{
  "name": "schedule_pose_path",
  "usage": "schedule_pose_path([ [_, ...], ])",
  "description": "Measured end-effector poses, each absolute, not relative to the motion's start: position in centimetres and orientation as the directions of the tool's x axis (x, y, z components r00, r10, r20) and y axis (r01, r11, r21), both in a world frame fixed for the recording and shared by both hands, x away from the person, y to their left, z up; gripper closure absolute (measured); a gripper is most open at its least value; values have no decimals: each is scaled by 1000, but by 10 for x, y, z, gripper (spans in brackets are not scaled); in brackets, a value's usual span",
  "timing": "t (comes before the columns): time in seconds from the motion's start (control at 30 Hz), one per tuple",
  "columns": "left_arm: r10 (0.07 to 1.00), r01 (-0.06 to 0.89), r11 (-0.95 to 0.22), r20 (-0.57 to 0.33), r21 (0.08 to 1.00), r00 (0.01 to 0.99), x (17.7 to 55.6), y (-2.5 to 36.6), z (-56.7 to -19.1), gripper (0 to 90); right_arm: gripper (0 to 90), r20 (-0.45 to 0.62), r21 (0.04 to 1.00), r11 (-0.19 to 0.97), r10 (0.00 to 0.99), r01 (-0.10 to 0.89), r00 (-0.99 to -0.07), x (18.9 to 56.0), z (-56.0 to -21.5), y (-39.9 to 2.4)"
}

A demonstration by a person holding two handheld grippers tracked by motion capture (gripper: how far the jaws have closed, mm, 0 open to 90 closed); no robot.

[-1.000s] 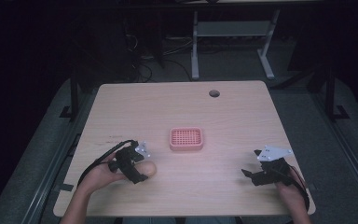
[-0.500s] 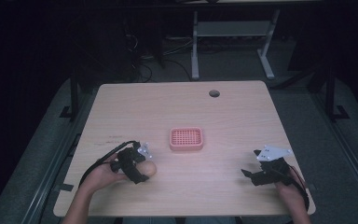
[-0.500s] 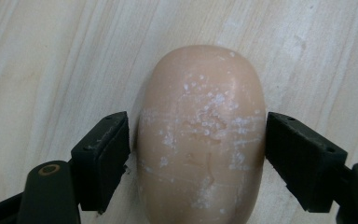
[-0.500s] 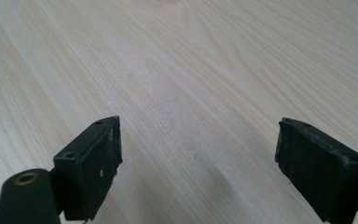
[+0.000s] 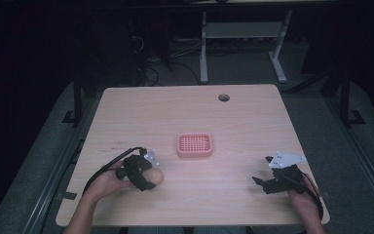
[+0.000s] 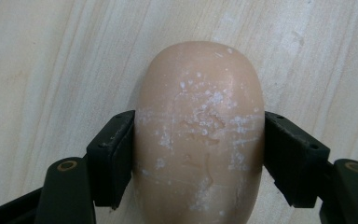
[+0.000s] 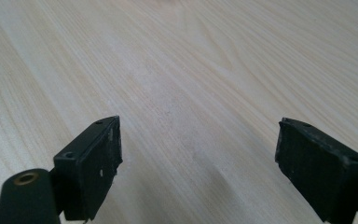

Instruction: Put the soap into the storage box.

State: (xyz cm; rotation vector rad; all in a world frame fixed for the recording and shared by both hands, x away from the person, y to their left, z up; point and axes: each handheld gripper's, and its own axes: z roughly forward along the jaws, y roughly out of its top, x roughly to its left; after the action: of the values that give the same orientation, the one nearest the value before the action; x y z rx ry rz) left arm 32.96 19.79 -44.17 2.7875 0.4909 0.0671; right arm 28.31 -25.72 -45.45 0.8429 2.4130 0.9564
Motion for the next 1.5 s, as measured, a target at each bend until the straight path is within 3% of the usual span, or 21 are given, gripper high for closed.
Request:
schedule_pose_path([
  [1.5,309,287,-887,2,363,951,338,182,-418,319,140,-145,719,583,660,380,-738,283,-454,-255],
])
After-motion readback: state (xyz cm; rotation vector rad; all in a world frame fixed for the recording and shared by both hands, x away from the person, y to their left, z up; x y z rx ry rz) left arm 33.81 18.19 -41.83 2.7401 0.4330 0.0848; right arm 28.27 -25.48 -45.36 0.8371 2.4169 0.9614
